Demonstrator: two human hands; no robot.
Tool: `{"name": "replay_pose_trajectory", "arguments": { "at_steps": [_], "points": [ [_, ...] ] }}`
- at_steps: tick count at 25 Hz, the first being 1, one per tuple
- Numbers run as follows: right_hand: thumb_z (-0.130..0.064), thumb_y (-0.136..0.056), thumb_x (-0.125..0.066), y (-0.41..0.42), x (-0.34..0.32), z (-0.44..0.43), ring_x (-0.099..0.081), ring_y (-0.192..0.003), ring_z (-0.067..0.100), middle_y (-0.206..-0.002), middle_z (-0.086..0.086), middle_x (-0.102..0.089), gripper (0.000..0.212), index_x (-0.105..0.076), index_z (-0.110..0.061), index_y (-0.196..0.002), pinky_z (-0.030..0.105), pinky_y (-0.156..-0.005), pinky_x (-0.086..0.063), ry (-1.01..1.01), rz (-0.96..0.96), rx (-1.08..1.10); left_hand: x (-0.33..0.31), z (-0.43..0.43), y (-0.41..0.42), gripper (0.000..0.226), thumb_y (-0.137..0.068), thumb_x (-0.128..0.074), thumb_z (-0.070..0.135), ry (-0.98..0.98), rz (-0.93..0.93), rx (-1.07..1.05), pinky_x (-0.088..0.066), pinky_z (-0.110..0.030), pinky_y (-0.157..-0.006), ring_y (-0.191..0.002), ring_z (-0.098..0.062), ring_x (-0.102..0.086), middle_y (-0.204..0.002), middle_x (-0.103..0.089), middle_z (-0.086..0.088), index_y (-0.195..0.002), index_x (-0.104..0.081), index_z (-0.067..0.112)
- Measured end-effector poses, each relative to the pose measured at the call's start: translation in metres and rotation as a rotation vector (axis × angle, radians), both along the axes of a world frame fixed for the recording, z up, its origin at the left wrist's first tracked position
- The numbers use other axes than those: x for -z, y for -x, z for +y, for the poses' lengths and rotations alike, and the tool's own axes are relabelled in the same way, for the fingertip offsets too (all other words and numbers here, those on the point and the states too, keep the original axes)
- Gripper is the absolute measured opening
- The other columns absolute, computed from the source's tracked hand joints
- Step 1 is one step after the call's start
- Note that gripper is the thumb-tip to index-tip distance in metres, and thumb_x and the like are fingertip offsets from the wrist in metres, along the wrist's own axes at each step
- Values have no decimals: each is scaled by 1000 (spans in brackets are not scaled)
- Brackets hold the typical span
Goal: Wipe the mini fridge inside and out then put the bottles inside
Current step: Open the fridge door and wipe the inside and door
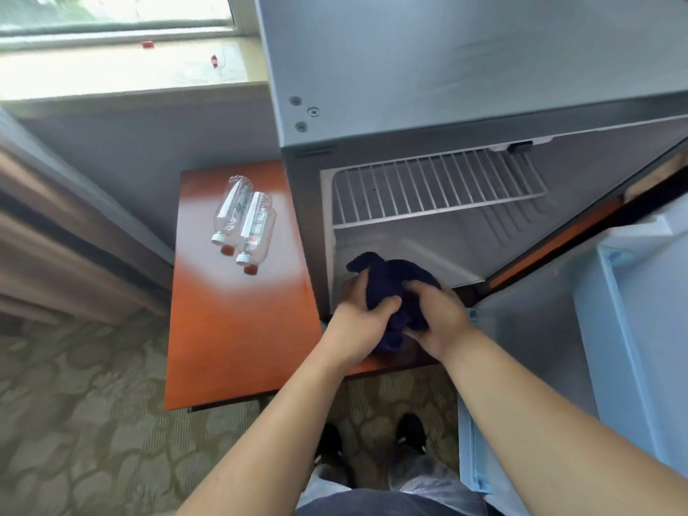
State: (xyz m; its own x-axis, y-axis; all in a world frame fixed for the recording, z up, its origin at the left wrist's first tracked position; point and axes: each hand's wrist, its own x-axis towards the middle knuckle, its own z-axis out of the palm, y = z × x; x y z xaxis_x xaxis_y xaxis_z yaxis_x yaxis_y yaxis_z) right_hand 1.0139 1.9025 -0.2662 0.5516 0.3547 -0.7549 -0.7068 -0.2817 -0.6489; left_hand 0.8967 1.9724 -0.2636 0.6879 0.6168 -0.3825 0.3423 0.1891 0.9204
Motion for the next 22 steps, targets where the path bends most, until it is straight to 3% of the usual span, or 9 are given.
{"name": "replay_pose_trajectory", "arguments": {
  "at_steps": [3, 6, 9, 11, 12, 13, 15, 18, 22],
  "points": [
    [-23, -96, -66, -14, 4, 4, -73, -104, 32, -116, 11, -75, 30, -67, -22, -126, 50, -93, -60, -57, -2, 130, 0, -2, -15, 24, -105, -52, 22, 41, 33, -82, -54, -13, -81, -111, -14, -66, -119, -66, 4, -121, -50, 40],
    [-23, -99, -59, -13, 8, 9, -72, -113, 26, -122, 7, -75, 30, -69, -24, -128, 46, -100, -58, -224, -207, 35, -3, 2, -34, 41, -104, -46, 27, 177, -25, -195, -52, -33, -105, -124, -18, -61, -138, -61, -1, -143, -43, 37],
    [-12, -102, -46, -12, 27, 6, -62, -128, 10, -141, -2, -64, 51, -53, -35, -148, 30, -108, -51, -277, -384, -219, 3, 2, -44, 63, -107, -37, 24, 75, 43, -84, -27, -38, -124, -155, -19, -24, -170, -22, -3, -164, -12, 30],
    [-20, -104, -51, -13, 59, 7, -32, -154, 18, -165, 0, -37, 62, -33, -37, -160, 39, -126, -29, -30, -601, -623, 8, 1, -42, 64, -107, -36, 29, 30, 224, -37, -14, -37, -128, -159, -17, -7, -172, -9, -1, -165, -11, 23],
    [-25, -104, -55, -14, 74, 7, -15, -160, 25, -171, 2, -24, 69, -23, -35, -164, 42, -130, -16, 121, -688, -851, 13, 1, -33, 55, -106, -38, 30, 18, 266, -37, -26, -36, -124, -155, -20, -23, -166, -30, 1, -160, -32, 22],
    [-28, -102, -59, -13, 87, 8, -7, -161, 30, -172, 4, -18, 76, -17, -30, -166, 42, -131, -8, 217, -775, -997, 16, -1, -18, 38, -105, -42, 31, -4, 300, -63, -43, -34, -108, -137, -25, -47, -142, -61, 5, -138, -59, 24],
    [-28, -98, -65, -11, 106, 15, -13, -159, 34, -170, 8, -25, 81, -20, -21, -165, 43, -130, -11, 216, -933, -994, 16, 3, 12, 32, -103, -45, 38, -105, 452, -132, -48, -34, -73, -93, -30, -63, -86, -73, 7, -89, -68, 21],
    [-27, -97, -67, -13, 119, 37, -22, -157, 34, -168, 10, -29, 79, -24, -23, -163, 53, -127, -23, 272, -1077, -836, 18, 28, 43, 51, -97, -41, 64, -402, 695, -148, -49, -37, -73, -90, -30, -66, -88, -73, 2, -84, -64, 21],
    [-35, -100, -60, -9, 131, 59, -12, -159, 33, -172, 10, -16, 77, -20, -27, -164, 57, -127, -15, 345, -1091, -993, 13, 45, 40, 56, -92, -40, 78, -617, 857, -29, -45, -37, -68, -84, -33, -62, -89, -69, 2, -90, -59, 26]
  ]
}}
